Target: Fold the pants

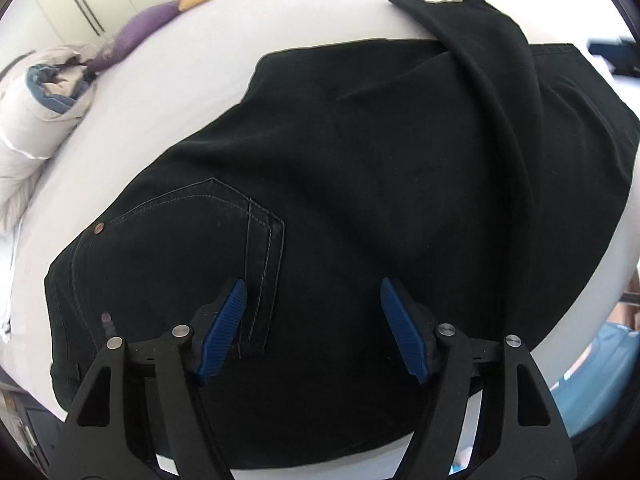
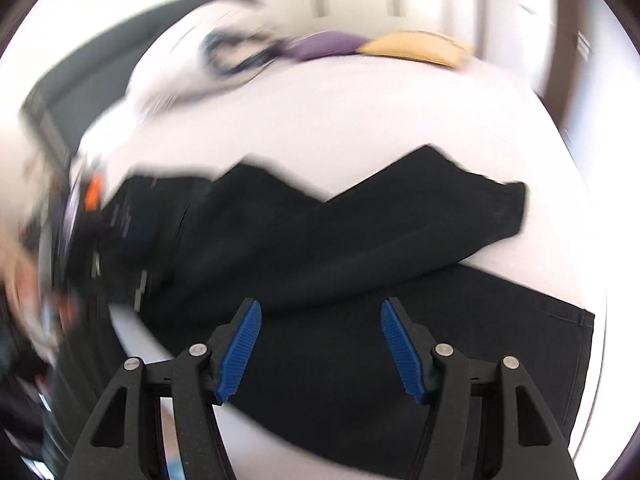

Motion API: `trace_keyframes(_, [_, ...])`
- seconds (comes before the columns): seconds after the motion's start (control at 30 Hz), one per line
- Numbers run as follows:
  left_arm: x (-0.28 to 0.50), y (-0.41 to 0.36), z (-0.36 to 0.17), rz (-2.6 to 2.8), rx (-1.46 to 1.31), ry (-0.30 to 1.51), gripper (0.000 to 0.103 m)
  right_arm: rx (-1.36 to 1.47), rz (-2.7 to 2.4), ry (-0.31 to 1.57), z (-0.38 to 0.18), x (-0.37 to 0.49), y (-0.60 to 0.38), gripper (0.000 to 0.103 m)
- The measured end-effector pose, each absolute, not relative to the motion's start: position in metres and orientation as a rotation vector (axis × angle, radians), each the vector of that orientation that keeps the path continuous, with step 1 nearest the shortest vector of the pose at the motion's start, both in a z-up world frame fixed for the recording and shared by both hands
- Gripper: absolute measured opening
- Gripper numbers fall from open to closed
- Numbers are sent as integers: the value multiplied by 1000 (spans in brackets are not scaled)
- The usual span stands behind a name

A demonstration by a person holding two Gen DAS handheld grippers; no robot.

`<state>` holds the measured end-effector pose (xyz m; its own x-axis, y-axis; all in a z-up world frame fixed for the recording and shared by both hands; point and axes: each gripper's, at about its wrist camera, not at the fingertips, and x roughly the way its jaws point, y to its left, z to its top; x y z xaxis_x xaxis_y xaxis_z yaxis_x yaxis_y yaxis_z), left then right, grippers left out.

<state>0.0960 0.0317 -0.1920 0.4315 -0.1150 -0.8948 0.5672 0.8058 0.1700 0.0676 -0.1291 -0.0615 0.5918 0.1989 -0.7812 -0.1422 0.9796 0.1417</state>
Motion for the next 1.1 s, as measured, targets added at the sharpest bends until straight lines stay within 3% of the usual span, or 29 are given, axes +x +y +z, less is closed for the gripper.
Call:
trace_keyframes(0.23, [87,17,-170,-470,504,976,63,227,85,965,-43,166,-175,72])
trace_keyframes(0.57, [96,24,-192,-496,395,1073,63,267,-160,1148,-83,304,-198,72])
trace_keyframes(0.93, [90,22,-203,-493,387,1066,63,237,-310,1372,-146,360,-197,72])
trace_keyframes(1.1, [99,25,-205,-493,379,1061,63,234,-328,1346,-141,356,-197,72])
